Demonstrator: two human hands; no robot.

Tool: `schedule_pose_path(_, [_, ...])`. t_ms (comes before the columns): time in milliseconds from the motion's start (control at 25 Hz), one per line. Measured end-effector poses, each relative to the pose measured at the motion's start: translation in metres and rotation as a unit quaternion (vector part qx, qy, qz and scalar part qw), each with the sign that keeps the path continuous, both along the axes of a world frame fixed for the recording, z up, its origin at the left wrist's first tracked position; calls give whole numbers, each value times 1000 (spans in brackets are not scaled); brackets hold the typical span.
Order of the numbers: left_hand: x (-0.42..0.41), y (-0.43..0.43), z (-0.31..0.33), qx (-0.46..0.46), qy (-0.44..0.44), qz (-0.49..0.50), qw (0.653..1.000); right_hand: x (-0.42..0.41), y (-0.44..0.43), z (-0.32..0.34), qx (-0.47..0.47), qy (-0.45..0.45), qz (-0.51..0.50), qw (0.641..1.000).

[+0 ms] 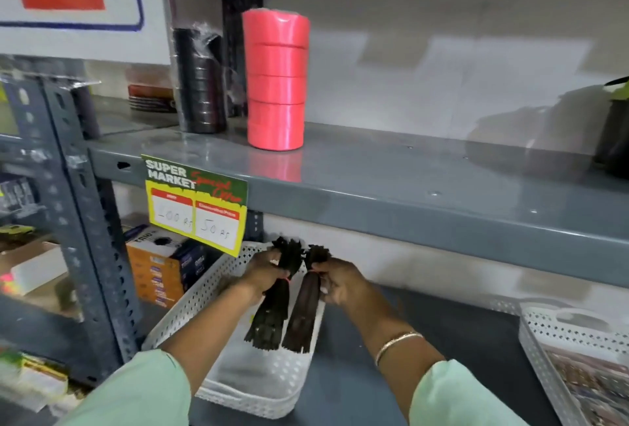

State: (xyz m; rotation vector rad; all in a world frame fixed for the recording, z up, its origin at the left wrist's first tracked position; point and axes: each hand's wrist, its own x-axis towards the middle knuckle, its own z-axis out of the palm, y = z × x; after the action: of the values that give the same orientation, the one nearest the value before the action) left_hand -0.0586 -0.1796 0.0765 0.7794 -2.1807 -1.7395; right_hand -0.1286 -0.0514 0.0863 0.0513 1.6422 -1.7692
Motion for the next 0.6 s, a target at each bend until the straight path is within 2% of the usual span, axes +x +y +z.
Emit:
schedule_pose_path(80, [6,-19,-26,-6,-52,9,999,13,-28,-22,49,-21,2,999])
schedule_pose_path(160, [11,-25,-53,-12,-134,-26,991,21,-47,-54,68,-45,-46,996])
schedule_pose_path(240, [11,-26,-77,-18,-213,-53,976,27,-57,-79,123,-17,-83,989])
schedule_pose_path(360, [9,-29,-102,-72,-252,-46,964,34,-59,-96,212,44,-43,975])
schedule_pose_path(480, [4,-27,-108,-105,-248,-49,962,38,-54,-99,352,205,51,912])
schedule_pose_path(560, [3,-25,-109,-86,-227,-62,968,40,-53,-97,404,261,113,869])
schedule_pose_path(600, [4,-24,-109,-75,-213,-66,972,45,-51,-92,413,270,130,860])
